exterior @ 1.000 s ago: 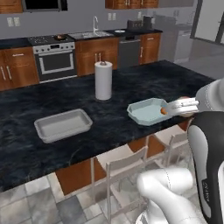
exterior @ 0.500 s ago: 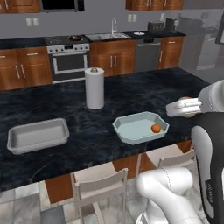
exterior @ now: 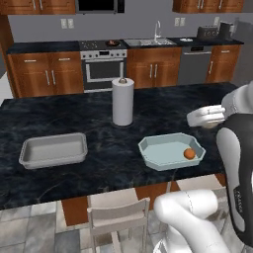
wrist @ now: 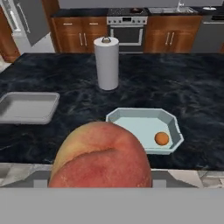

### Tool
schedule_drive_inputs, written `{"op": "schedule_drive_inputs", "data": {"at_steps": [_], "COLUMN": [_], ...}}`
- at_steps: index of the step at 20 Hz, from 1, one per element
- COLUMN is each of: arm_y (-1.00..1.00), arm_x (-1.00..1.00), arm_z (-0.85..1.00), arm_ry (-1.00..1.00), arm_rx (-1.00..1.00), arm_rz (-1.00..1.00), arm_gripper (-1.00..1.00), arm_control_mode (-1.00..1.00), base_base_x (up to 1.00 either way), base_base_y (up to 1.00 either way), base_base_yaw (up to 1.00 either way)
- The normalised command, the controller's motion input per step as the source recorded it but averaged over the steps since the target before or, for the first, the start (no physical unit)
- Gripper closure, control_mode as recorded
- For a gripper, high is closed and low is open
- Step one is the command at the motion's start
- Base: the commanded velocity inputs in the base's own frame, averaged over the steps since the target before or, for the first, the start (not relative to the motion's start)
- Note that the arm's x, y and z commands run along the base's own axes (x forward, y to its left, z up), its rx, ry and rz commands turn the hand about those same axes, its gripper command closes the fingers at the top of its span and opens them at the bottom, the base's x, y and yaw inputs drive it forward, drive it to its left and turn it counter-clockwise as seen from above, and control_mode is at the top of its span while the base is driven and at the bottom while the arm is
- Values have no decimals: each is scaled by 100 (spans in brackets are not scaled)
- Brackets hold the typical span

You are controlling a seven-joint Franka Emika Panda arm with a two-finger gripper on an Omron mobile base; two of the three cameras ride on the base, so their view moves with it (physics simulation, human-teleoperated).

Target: Place the cold items (peach and tangerine) from the fridge in one tupperware on the dining counter. Place the warm items (hot dog and kebab skewer) in the stove area in another tupperware.

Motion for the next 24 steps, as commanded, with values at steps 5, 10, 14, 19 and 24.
{"op": "schedule_drive_inputs", "data": {"at_steps": [5,10,14,19,24], "arm_y": [-20,0,-2,-19,-21], "arm_x": [79,46,25,43,58], "arm_z": [-52,-84,-71,-60,-55], "arm_ry": [36,36,26,15,9], "arm_rx": [0,-10,-3,0,0], "arm_rz": [0,0,0,0,0], "arm_gripper": [100,100,100,100,100], "arm_control_mode": [-100,-100,-100,-100,-100], "base_base_x": [0,0,0,0,0], "base_base_y": [0,0,0,0,0], "base_base_yaw": [0,0,0,0,0]}}
